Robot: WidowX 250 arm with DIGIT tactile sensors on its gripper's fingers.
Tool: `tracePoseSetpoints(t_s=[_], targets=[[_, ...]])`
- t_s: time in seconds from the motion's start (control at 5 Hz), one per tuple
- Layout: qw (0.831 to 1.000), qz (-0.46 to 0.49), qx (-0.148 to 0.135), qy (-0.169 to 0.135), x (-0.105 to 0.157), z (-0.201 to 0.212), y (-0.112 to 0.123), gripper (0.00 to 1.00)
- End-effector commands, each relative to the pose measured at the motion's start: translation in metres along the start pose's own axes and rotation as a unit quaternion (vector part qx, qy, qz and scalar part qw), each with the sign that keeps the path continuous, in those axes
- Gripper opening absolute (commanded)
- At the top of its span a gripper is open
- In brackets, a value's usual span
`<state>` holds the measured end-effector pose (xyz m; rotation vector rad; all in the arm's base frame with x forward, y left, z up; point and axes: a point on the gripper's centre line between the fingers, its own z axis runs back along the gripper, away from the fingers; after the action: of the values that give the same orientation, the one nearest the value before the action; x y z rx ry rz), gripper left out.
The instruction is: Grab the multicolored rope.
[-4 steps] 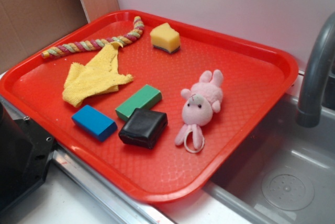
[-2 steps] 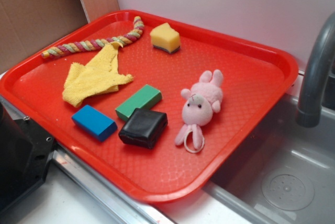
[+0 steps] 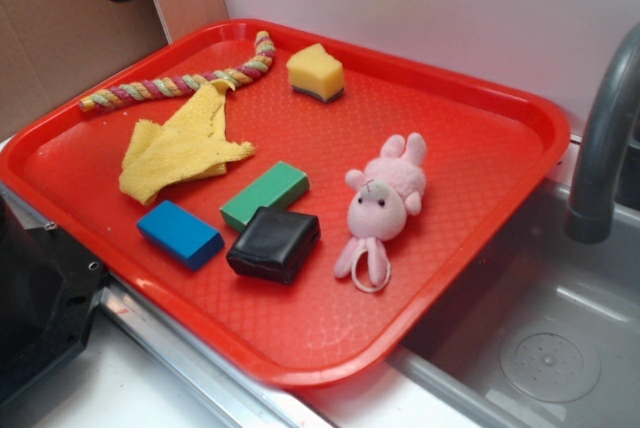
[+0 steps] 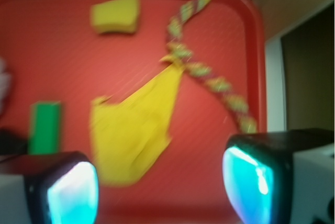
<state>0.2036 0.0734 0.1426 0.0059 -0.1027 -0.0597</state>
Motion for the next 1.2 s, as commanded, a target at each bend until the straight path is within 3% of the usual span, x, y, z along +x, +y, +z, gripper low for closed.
tracePoseSetpoints(t_s=[0.0, 0.2, 0.4, 0.8, 1.0], targets=[[0.998, -0.039, 0.046, -0.026, 0.055, -0.049, 0.026, 1.0], [0.996, -0.057, 0.049, -0.037, 0.066, -0.075, 0.023, 1.0], [0.997, -0.057, 0.035, -0.037, 0.073, -0.098, 0.027, 1.0], [0.998, -0.048, 0.018, -0.022, 0.049, -0.128, 0.033, 1.0], [0.999, -0.04, 0.011, -0.02, 0.052, -0.129, 0.032, 0.0]])
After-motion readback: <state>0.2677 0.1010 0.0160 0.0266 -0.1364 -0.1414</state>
